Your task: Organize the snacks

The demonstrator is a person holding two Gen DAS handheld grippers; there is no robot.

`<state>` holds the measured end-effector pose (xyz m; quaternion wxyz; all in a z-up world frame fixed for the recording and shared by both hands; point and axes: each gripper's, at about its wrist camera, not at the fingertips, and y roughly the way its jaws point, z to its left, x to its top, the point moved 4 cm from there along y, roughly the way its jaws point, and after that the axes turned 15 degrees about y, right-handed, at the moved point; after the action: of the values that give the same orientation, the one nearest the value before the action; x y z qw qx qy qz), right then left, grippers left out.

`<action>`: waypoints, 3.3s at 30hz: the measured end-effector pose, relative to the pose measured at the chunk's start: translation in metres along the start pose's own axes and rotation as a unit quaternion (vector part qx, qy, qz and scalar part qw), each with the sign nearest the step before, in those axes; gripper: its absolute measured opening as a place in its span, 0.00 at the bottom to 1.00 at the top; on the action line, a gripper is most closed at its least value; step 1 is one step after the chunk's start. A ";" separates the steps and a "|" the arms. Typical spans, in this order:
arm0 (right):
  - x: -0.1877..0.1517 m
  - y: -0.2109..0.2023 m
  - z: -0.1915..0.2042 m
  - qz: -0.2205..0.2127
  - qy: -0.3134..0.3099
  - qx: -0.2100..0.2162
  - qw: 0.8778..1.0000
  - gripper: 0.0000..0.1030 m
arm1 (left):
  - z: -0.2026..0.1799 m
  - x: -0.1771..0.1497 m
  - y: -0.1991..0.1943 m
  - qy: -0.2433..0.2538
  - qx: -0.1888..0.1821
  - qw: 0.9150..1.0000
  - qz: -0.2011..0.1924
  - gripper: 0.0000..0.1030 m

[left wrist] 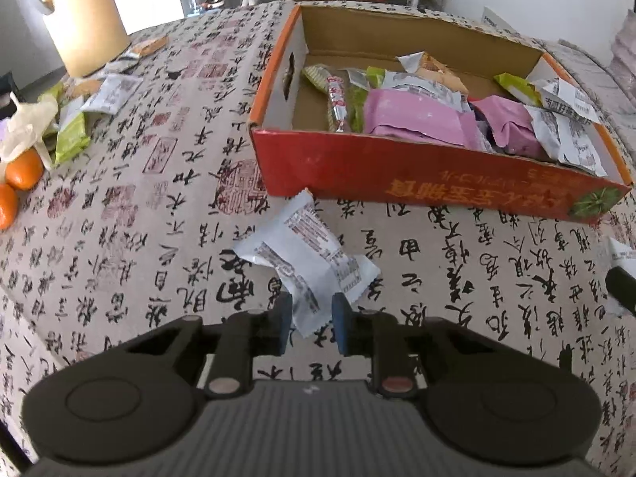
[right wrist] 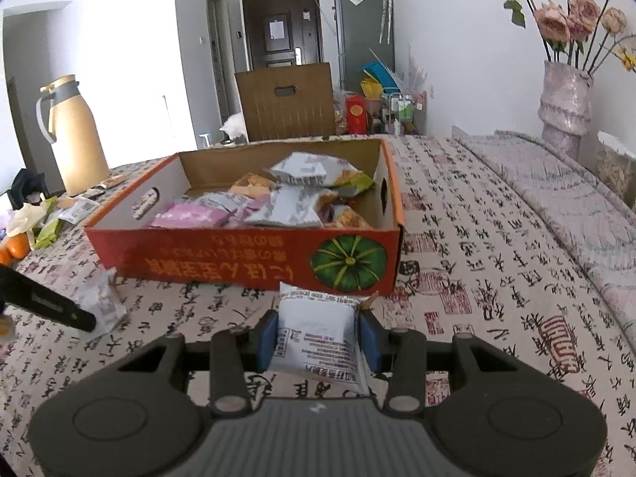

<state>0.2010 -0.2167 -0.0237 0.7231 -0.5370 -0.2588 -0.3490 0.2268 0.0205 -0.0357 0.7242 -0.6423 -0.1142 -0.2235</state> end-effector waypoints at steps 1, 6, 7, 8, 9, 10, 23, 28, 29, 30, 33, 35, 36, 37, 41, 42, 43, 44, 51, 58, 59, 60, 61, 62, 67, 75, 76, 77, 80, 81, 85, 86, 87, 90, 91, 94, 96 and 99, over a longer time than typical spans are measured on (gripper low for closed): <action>0.000 -0.001 0.001 0.000 -0.002 0.001 1.000 0.41 | 0.001 0.000 0.000 -0.003 0.000 1.000 0.000 0.32; 0.000 0.000 0.001 0.004 -0.005 0.000 1.000 0.41 | 0.006 0.009 -0.002 -0.022 0.002 1.000 -0.011 0.59; 0.000 0.001 0.000 0.005 -0.005 0.000 1.000 0.41 | 0.006 0.012 0.000 -0.025 0.002 1.000 -0.009 0.62; 0.001 0.003 -0.001 0.007 -0.004 -0.001 1.000 0.41 | 0.006 0.015 0.002 -0.029 0.005 1.000 -0.006 0.67; 0.001 0.005 -0.002 0.008 -0.002 -0.002 1.000 0.41 | 0.007 0.018 0.006 -0.034 0.007 0.999 -0.003 0.69; 0.001 0.008 -0.003 0.010 -0.002 -0.003 1.000 0.41 | 0.007 0.019 0.009 -0.038 0.007 0.999 0.000 0.69; 0.005 0.028 -0.003 0.025 -0.008 0.001 1.000 0.41 | 0.013 0.033 0.033 -0.061 0.012 0.998 0.031 0.40; 0.005 0.028 0.000 0.025 -0.009 0.006 1.000 0.41 | 0.012 0.026 0.028 -0.043 0.015 0.999 0.026 0.40; 0.004 0.026 0.001 0.025 -0.010 0.008 1.000 0.41 | 0.013 0.024 0.025 -0.042 0.015 0.999 0.024 0.40; 0.004 0.025 0.002 0.024 -0.011 0.009 1.000 0.41 | 0.012 0.022 0.022 -0.039 0.016 0.999 0.021 0.40; 0.003 0.018 0.008 0.019 -0.016 0.013 1.000 0.41 | 0.011 0.018 0.009 -0.029 0.016 0.999 0.010 0.40; 0.005 0.013 0.012 0.015 -0.019 0.016 1.000 0.41 | 0.008 0.016 -0.004 -0.017 0.016 1.000 -0.001 0.40; 0.006 0.010 0.015 0.012 -0.021 0.018 1.000 0.41 | 0.007 0.017 -0.009 -0.012 0.016 1.000 -0.005 0.40; 0.008 0.007 0.017 0.010 -0.023 0.020 0.999 0.41 | 0.005 0.018 -0.015 -0.004 0.017 1.000 -0.009 0.40; 0.020 -0.003 0.030 -0.005 -0.035 0.027 0.999 0.41 | 0.000 0.029 -0.036 0.018 0.024 0.999 -0.027 0.40; 0.025 -0.005 0.033 -0.010 -0.039 0.028 0.999 0.41 | -0.001 0.033 -0.041 0.022 0.023 0.999 -0.031 0.40; 0.030 -0.006 0.037 -0.014 -0.043 0.029 0.999 0.41 | -0.002 0.037 -0.045 0.024 0.021 0.999 -0.033 0.40; 0.036 -0.007 0.040 -0.018 -0.047 0.030 0.998 0.41 | -0.003 0.041 -0.047 0.026 0.019 0.999 -0.035 0.40; 0.080 0.004 0.054 -0.040 -0.060 0.026 0.997 0.41 | -0.004 0.077 -0.048 0.029 0.013 0.999 -0.044 0.40; 0.117 0.035 0.057 -0.048 -0.061 0.019 0.997 0.41 | -0.003 0.117 -0.031 0.018 0.004 0.998 -0.054 0.40; 0.121 0.041 0.057 -0.046 -0.060 0.018 0.997 0.41 | -0.004 0.122 -0.028 0.017 0.004 0.998 -0.054 0.40; 0.124 0.047 0.056 -0.045 -0.059 0.016 0.997 0.41 | -0.004 0.127 -0.024 0.017 0.004 0.998 -0.054 0.40; 0.126 0.054 0.056 -0.043 -0.058 0.015 0.997 0.41 | -0.004 0.131 -0.019 0.017 0.003 0.998 -0.054 0.40; 0.129 0.060 0.055 -0.042 -0.058 0.015 0.997 0.41 | -0.004 0.135 -0.014 0.017 0.003 0.998 -0.053 0.40; 0.132 0.084 0.050 -0.039 -0.059 0.017 0.997 0.44 | 0.002 0.146 0.011 0.011 0.004 0.999 -0.045 0.40; 0.126 0.091 0.040 -0.040 -0.048 0.021 0.998 0.64 | 0.001 0.144 0.018 0.014 0.032 0.997 -0.069 0.81; 0.125 0.089 0.040 -0.042 -0.047 0.021 0.998 0.76 | 0.002 0.143 0.016 0.013 0.037 0.997 -0.074 0.85; 0.124 0.086 0.039 -0.046 -0.046 0.020 0.998 0.83 | 0.003 0.142 0.012 0.012 0.042 0.996 -0.081 0.92; 0.121 0.074 0.035 -0.057 -0.042 0.021 0.997 0.99 | 0.005 0.137 0.001 0.010 0.054 0.993 -0.106 1.00; 0.119 0.069 0.034 -0.060 -0.040 0.021 0.997 1.00 | 0.005 0.133 -0.004 0.011 0.057 0.992 -0.115 1.00; 0.110 0.049 0.028 -0.071 -0.035 0.019 0.997 1.00 | 0.003 0.115 -0.022 0.016 0.061 0.987 -0.148 1.00; 0.108 0.043 0.027 -0.073 -0.033 0.019 0.997 1.00 | 0.002 0.109 -0.027 0.018 0.061 0.986 -0.156 1.00; 0.105 0.038 0.025 -0.075 -0.031 0.019 0.997 1.00 | 0.001 0.103 -0.031 0.019 0.061 0.984 -0.165 1.00; 0.094 0.020 0.023 -0.080 -0.028 0.019 0.996 1.00 | -0.003 0.081 -0.047 0.022 0.068 0.979 -0.192 1.00; 0.089 0.014 0.023 -0.081 -0.028 0.019 0.996 1.00 | -0.004 0.074 -0.051 0.023 0.069 0.977 -0.199 1.00; 0.074 -0.003 0.022 -0.083 -0.027 0.021 0.996 1.00 | -0.007 0.051 -0.065 0.028 0.066 0.973 -0.220 1.00; 0.063 -0.015 0.021 -0.085 -0.027 0.022 0.996 1.00 | -0.009 0.033 -0.073 0.030 0.068 0.970 -0.231 1.00; 0.046 -0.032 0.020 -0.087 -0.027 0.022 0.996 1.00 | -0.013 0.007 -0.083 0.036 0.075 0.966 -0.245 1.00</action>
<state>0.2048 -0.2140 0.0351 0.6942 -0.5060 -0.3318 -0.3898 0.1924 0.0002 0.0383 0.6972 -0.5302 -0.2586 -0.4073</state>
